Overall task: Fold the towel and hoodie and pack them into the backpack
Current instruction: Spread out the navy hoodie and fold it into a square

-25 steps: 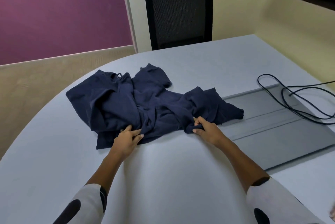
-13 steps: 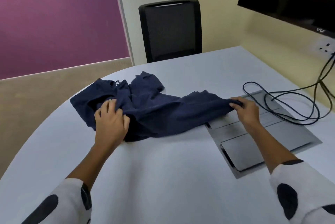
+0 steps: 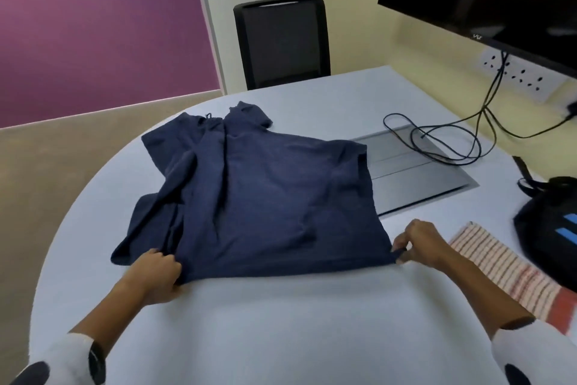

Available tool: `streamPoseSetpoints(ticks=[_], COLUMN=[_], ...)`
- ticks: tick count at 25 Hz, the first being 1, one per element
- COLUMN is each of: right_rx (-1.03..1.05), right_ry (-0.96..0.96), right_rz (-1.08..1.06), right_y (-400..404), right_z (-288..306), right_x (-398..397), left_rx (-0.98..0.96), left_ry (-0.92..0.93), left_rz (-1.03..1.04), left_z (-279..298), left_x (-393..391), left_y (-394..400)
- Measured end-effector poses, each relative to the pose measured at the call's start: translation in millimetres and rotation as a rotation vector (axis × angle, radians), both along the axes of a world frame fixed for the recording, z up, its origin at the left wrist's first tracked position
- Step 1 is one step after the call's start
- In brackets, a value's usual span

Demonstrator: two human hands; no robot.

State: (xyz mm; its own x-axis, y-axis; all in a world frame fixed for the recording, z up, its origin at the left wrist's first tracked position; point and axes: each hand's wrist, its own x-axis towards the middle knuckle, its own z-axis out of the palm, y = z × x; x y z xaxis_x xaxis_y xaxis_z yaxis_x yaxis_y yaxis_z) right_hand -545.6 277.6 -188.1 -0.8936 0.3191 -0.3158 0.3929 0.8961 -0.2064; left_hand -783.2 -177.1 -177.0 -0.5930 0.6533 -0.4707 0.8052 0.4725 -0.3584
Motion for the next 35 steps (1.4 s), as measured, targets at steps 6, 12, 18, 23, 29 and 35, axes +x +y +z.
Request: streamPoseSetpoints(ticks=[6, 12, 18, 23, 29, 35], right_rx=[-0.031, -0.346, -0.653, -0.855, -0.763, -0.957], right_ry=[-0.178, -0.443, 0.186, 0.204, -0.070, 0.076], right_rz=[0.325, 0.274, -0.568, -0.950, -0.857, -0.958], right_y=[-89.3, -135.8, -100.9, -103.4, -96.9, -78.6], right_z=[-22.7, -39.5, -43.5, -57.6, -72.4, -70.0], right_x=[54.7, 78.0, 50.9, 29.6, 56.4, 50.0], left_rx=[-0.265, -0.304, 0.187, 0.634, 0.588, 0.494], left_ry=[0.162, 0.214, 0.066, -0.343, -0.269, -0.305], left_rz=[0.212, 0.370, 0.162, 0.276, 0.111, -0.203], left_z=[-33.1, -39.4, -24.9, -48.8, -85.3, -87.5], left_x=[50.7, 67.6, 134.0, 240.8, 282.2, 291.5], left_y=[-23.2, -23.5, 82.8, 183.9, 207.0, 182.0])
